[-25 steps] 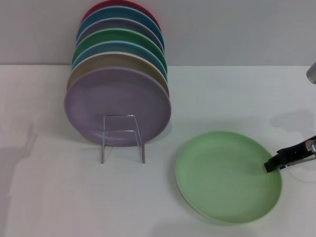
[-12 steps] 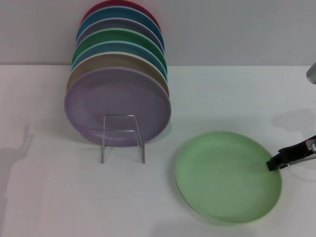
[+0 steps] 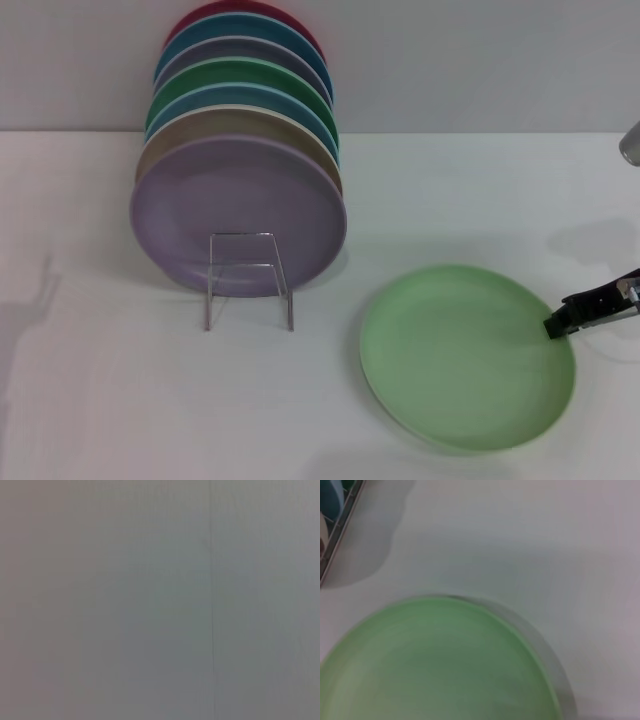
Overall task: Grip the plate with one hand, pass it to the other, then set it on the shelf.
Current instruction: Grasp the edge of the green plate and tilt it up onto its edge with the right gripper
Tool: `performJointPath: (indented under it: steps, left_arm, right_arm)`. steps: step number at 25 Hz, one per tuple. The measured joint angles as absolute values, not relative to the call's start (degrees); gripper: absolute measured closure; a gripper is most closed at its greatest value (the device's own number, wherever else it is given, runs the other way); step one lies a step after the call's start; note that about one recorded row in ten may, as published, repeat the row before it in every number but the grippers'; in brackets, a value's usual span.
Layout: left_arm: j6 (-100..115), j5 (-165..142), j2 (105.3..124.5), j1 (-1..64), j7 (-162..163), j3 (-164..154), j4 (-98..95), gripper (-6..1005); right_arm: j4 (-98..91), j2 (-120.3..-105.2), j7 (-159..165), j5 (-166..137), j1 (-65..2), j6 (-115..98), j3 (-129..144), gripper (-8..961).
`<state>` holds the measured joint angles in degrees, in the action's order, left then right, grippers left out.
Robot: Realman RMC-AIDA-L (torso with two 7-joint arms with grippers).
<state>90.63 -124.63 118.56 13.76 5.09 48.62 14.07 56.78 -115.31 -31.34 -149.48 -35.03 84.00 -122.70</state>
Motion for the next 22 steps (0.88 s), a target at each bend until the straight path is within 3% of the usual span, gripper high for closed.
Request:
performJointPath:
  steps: [10,16,22]
  left_arm:
    - [91.2,-124.6,118.56,13.4,5.1,48.6,14.1,153]
    - [91.4,-124.6,118.56,13.4,5.1,48.6,14.1,153]
    - [91.4,-124.6,118.56,13.4,5.1,48.6,14.1,152]
  right_arm:
    - [56.7,-115.31,-32.4,-149.7,-35.1,82.6,-121.4,870]
    - [56.7,-115.31,-32.6,-149.7,-35.1,82.4,-121.2,926]
    - [63.0,-116.53,-35.1,-149.4,-32.4,81.1,-121.9,936]
